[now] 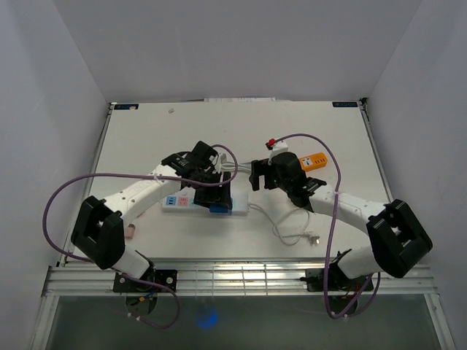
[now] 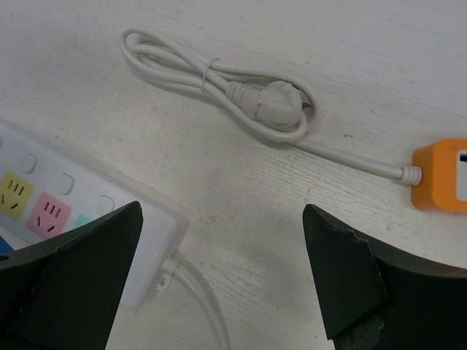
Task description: Insert the plug
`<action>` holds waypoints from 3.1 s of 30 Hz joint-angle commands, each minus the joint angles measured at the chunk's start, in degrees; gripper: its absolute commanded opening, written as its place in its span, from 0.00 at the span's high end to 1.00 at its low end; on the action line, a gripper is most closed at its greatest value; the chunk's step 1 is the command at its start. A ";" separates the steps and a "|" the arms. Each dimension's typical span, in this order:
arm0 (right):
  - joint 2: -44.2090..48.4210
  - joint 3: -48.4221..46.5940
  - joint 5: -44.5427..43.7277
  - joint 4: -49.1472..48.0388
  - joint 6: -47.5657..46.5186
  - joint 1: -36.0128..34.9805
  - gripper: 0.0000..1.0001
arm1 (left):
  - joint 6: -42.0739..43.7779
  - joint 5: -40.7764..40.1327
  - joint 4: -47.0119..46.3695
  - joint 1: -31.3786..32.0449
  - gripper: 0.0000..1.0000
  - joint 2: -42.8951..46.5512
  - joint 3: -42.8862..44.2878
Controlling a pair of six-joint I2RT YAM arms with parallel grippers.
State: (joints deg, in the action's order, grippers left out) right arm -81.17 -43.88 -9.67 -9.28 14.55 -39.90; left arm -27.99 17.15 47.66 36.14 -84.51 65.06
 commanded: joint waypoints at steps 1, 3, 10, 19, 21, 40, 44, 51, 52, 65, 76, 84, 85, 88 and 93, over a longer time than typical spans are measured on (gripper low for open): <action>2.68 1.69 -3.86 -0.21 4.87 2.88 0.05 | -2.60 0.61 -2.83 1.30 1.00 0.23 3.23; 3.20 2.21 -2.47 -0.30 6.98 4.21 0.05 | -3.04 0.34 -3.01 2.09 1.00 -1.70 4.11; 4.26 2.83 0.00 -0.30 7.60 6.15 0.05 | -3.13 -1.94 -2.14 2.97 1.00 -5.92 8.15; 4.61 3.01 0.53 -0.30 7.95 6.50 0.05 | -2.95 -5.45 0.77 2.97 1.00 -11.20 11.23; 4.44 3.01 0.79 -0.30 7.95 6.50 0.05 | -3.04 -5.89 0.94 2.97 1.00 -11.29 11.14; 3.91 2.92 1.67 -0.39 8.22 6.85 0.05 | -3.21 -3.52 0.59 2.97 1.00 -12.26 10.18; 3.82 2.83 1.85 -0.39 8.22 6.85 0.05 | -3.21 -3.26 0.42 3.06 1.00 -12.26 10.18; 3.73 2.83 2.11 -0.39 8.31 6.85 0.05 | -3.21 -3.79 0.85 3.23 1.00 -12.17 10.53; 3.73 2.83 2.11 -0.48 8.31 6.85 0.05 | -3.21 -3.87 1.12 3.23 1.00 -12.43 10.53; 3.91 3.01 2.55 -0.57 8.31 6.85 0.05 | -3.56 -5.54 0.68 3.32 1.00 -14.63 11.14; 5.49 5.03 5.45 -3.37 8.22 6.85 0.05 | -3.30 -6.16 3.32 3.32 1.00 -18.93 14.92; 8.74 7.31 5.45 -5.84 8.22 6.85 0.06 | -2.16 -6.42 5.60 3.32 1.00 -22.88 17.20; 9.09 7.32 5.80 -6.01 8.22 6.85 0.07 | -1.90 -6.51 5.95 3.32 1.00 -23.15 17.56; 11.72 9.42 7.73 -9.86 8.13 6.85 0.12 | -1.81 -6.69 7.10 3.32 1.00 -23.94 19.23; 19.54 17.85 11.52 -19.36 7.16 6.50 0.50 | -1.72 -6.16 7.89 3.32 1.00 -24.74 21.25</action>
State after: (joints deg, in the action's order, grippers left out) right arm -65.98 -29.23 -1.26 -19.29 22.02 -33.39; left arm -30.85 13.30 55.88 39.18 -107.22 85.58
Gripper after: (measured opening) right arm 0.553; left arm 0.761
